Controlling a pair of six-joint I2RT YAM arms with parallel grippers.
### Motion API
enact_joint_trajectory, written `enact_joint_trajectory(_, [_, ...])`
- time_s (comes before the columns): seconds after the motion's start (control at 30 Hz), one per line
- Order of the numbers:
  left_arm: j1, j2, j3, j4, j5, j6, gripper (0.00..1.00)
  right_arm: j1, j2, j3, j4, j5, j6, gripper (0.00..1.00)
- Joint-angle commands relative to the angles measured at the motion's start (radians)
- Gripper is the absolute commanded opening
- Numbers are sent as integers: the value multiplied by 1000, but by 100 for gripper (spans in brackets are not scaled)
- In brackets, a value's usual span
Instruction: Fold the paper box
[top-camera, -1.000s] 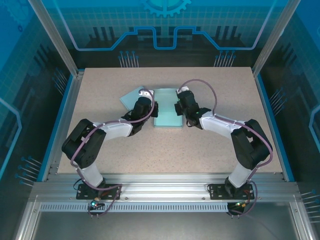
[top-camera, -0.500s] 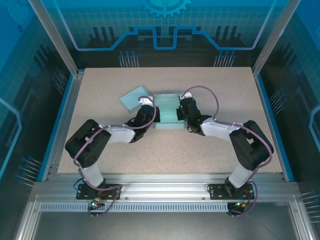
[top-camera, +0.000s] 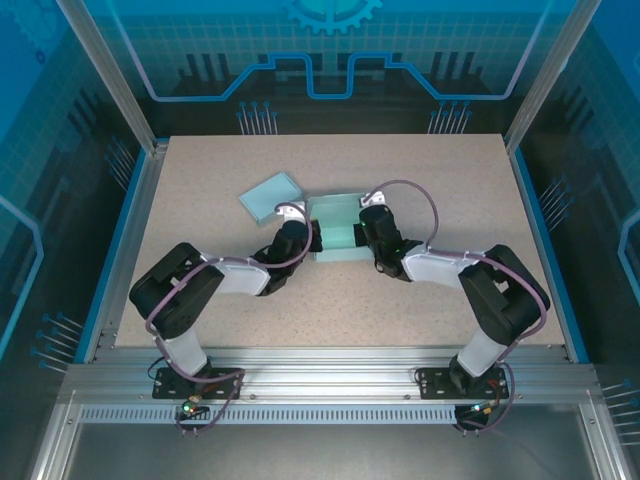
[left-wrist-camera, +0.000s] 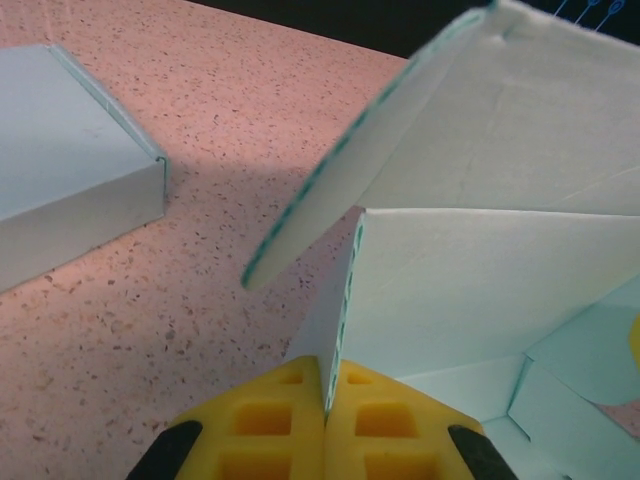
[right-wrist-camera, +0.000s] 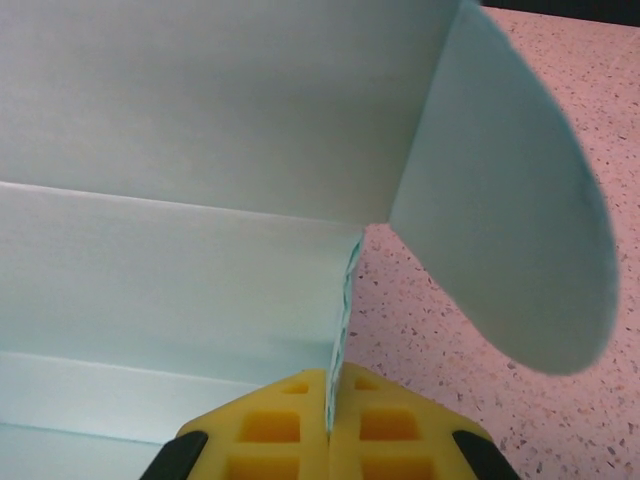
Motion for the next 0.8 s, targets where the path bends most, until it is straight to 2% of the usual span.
enact_joint_trajectory(0.0, [-68, -5, -46, 69, 212, -85, 1, 90, -4, -44, 15, -157, 4, 5])
enact_joint_trajectory(0.13, [-76, -15, -103, 114, 245, -102, 1, 114, -32, -89, 31, -136, 0, 5])
enact_joint_trajectory(0.33, [-102, -16, -173, 180, 235, -105, 2, 148, -75, -169, 76, -93, -2, 5])
enact_joint_trajectory(0.77, [-129, 10, -227, 276, 246, -108, 4, 182, -99, -265, 148, -42, 20, 6])
